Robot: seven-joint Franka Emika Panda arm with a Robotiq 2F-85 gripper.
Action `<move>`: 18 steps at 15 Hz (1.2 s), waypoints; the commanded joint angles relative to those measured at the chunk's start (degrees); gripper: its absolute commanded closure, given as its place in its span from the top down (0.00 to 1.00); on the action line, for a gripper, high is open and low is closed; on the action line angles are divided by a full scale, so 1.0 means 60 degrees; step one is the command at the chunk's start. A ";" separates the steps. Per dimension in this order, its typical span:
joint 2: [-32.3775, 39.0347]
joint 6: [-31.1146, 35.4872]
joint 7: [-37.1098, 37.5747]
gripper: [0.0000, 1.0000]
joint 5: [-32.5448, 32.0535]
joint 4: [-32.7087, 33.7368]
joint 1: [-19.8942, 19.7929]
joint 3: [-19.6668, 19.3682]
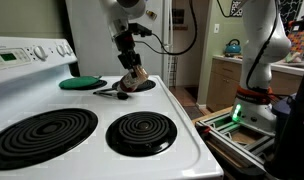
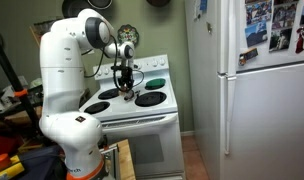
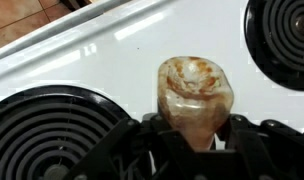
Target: Place the ketchup bottle upright
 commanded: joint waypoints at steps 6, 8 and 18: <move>-0.0341 0.0923 -0.0800 0.70 0.0003 -0.1033 -0.0157 0.0181; -0.0345 0.0923 -0.0823 0.74 0.0002 -0.1109 -0.0161 0.0184; -0.0390 0.1253 -0.0810 0.99 0.0016 -0.1063 -0.0216 0.0192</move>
